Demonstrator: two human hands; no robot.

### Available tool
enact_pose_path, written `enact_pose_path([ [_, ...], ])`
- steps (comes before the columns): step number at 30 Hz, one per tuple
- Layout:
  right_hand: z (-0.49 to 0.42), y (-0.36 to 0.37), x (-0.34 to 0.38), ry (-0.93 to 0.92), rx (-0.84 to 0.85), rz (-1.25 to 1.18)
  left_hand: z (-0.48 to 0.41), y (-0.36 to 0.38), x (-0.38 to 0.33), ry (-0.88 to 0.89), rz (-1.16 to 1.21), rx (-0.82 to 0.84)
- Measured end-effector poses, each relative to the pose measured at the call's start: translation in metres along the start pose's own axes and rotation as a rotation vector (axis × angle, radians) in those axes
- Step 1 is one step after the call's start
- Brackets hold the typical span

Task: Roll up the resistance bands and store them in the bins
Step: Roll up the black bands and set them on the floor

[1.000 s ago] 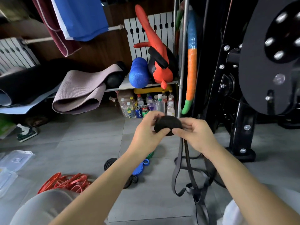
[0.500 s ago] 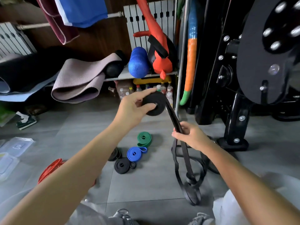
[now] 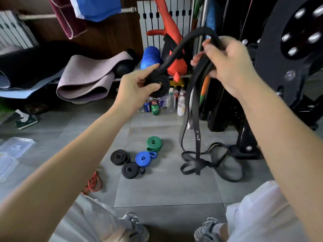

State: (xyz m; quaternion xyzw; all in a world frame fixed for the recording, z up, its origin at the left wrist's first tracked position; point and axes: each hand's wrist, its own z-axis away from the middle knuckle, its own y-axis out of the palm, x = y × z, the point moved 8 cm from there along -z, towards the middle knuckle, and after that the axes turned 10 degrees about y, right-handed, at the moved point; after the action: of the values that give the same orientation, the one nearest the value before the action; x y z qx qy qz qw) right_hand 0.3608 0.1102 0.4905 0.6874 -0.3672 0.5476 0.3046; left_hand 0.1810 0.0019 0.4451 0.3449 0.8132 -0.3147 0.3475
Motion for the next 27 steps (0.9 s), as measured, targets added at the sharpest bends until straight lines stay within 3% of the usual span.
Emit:
enact_pose_path([
  [4, 0.007, 0.010, -0.017, 0.040, 0.009, 0.140, 0.005, -0.009, -0.004, -0.039, 0.049, -0.035],
  [8, 0.021, 0.017, -0.086, 0.155, 0.046, 0.440, 0.014, -0.028, 0.005, -0.113, 0.150, -0.160],
  [11, 0.043, 0.034, -0.152, 0.261, 0.154, 0.674, 0.028, -0.023, 0.012, -0.153, 0.139, -0.145],
  [15, 0.084, 0.049, -0.241, 0.439, 0.256, 0.762, 0.055, -0.009, 0.032, -0.214, 0.154, -0.114],
  [19, 0.113, 0.037, -0.292, 0.601, 0.211, 0.734, 0.079, -0.011, 0.051, -0.293, 0.193, -0.116],
  [22, 0.090, 0.040, -0.264, 0.525, 0.109, 0.662, 0.087, -0.017, 0.060, -0.328, 0.196, -0.087],
  [27, 0.023, 0.060, -0.135, 0.235, 0.063, 0.273, 0.078, -0.025, 0.058, -0.312, 0.168, -0.102],
])
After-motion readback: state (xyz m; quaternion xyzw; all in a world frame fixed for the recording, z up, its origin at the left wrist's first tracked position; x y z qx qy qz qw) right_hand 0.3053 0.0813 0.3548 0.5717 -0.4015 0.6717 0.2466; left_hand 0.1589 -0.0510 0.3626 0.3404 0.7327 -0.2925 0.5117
